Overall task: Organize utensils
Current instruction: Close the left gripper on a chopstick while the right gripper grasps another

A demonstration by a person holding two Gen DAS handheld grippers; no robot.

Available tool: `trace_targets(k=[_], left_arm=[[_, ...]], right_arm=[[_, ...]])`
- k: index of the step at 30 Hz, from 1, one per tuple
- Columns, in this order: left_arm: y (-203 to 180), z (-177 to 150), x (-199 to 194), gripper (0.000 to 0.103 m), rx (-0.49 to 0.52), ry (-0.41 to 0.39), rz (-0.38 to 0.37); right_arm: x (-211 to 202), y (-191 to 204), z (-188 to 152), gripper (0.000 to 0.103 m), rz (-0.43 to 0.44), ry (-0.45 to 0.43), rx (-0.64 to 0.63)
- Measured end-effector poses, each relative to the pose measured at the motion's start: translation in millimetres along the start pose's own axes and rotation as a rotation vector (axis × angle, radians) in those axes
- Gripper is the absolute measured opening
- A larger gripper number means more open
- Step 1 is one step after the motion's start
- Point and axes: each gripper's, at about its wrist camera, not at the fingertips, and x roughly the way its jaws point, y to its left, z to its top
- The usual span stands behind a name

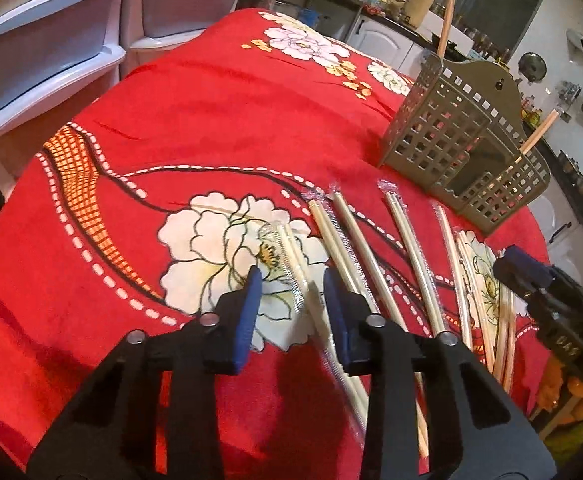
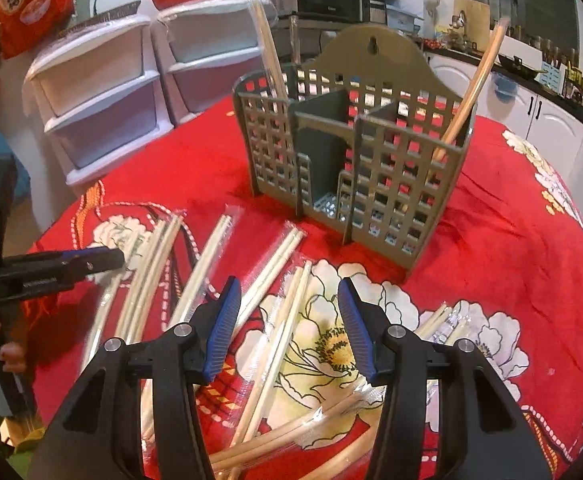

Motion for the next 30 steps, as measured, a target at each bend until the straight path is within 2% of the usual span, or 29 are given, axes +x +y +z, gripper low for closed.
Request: trace_targets(k=[4,7,15,26,29,30], left_arm=[[-6,4,8,0.021,0.012,0.013,-0.006],[-10,9,15,0.021,0.02,0.021,0.0],[-5,18,21,0.019,0.0,0.046,0.016],[-6,24,28,0.019,0.0,0.046,0.047],[-8,27,31,0.017,0.018,0.038,0.058],[-9,28,32,0.014,0.022,0.036,0.062]], right_arm=[[12,-5,0,0.035,-0.016,0.033,0.01],[20,-7,2,0.031,-0.017,0.05,0.017],[42,-8,11,0.029,-0.008,0.109,0.018],[67,1,27,0.029,-0.027,0.144,0.014],[71,5,30,0.019,-0.036,0.142,0.013],[72,6,32,0.015,-0.035,0.139,0.016]])
